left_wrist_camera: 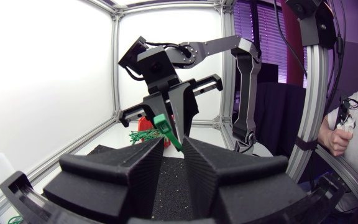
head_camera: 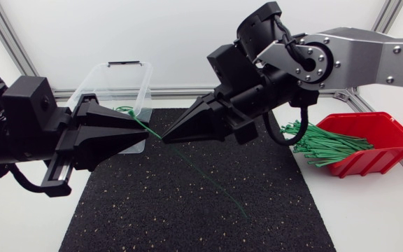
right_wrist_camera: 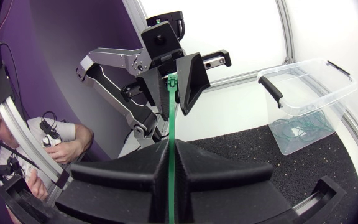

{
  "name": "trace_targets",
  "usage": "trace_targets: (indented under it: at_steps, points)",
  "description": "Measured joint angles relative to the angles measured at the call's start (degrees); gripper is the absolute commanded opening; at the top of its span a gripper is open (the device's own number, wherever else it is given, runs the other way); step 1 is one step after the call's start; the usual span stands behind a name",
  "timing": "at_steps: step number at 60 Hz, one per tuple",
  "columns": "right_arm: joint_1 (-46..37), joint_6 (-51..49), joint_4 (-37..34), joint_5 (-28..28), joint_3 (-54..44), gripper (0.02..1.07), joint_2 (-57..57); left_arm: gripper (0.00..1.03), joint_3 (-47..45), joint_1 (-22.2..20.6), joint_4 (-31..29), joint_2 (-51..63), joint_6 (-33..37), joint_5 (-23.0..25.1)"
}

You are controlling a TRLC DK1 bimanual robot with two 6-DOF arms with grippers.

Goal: Take a green cable tie from the red box, thread the tail through the head to close it, then place it in the transparent bin on the left.

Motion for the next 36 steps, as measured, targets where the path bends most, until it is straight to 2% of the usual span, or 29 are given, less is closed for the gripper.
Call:
trace_targets:
  at_steps: [24,28,36]
  points:
    - [0.07,1.20,1.16,-0.39,-0.70,0.08,-0.02,0.24,0.00,-1.14,0.11,0.00,-0.46,-0.04]
    - [0.07,1.20,1.18,-0.39,-0.85,0.08,-0.02,0.15,0.00,-1.22,0.11,0.00,-0.87,-0.04]
    - [0.07,1.20,1.20,-0.83,-0.90,0.08,-0.02,0.13,0.00,-1.46,0.11,0.00,-1.29,-0.24]
